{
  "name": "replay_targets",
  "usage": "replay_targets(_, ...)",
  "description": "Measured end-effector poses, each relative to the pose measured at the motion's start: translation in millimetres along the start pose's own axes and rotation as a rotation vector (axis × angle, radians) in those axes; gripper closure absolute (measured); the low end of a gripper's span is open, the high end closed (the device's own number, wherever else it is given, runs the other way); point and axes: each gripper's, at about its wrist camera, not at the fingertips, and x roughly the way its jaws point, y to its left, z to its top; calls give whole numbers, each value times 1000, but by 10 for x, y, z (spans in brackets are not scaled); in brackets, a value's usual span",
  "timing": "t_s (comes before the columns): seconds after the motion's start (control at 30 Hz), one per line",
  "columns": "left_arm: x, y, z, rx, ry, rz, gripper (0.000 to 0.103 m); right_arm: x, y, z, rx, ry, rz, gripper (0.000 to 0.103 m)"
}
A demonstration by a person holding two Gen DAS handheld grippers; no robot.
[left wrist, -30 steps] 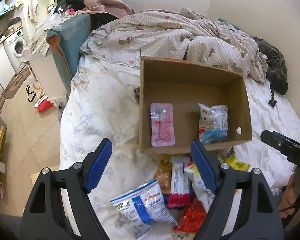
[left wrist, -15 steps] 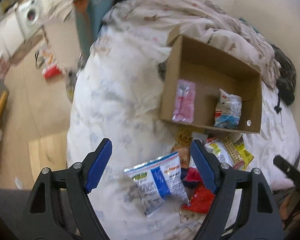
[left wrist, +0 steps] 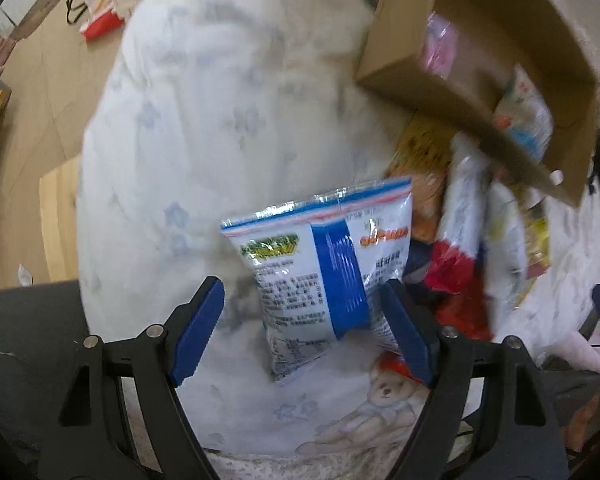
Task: Organize snacks
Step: 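Move the left tool back to the pile and grasp the blue-and-white chip bag, then grasp a red packet with the right tool while the left tool holds the chip bag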
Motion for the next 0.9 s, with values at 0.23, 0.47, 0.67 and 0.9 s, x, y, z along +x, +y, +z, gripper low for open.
replay_targets(0.23, 285, -39, -34, -7, 56, 9, 23, 44, -39, 17, 19, 9, -2, 12)
replay_targets(0.47, 235, -128, -81, 24, 44, -3, 50, 106, -89, 47, 46, 27, 5, 12)
replay_targets(0.67, -196, -107, -192, 39, -50, -40, 54, 282, -212, -72, 129, 155, 61, 12)
replay_targets(0.9, -533, -66, -159, 53, -147, -78, 54, 831, -124, -478, 144, 428, 50, 12)
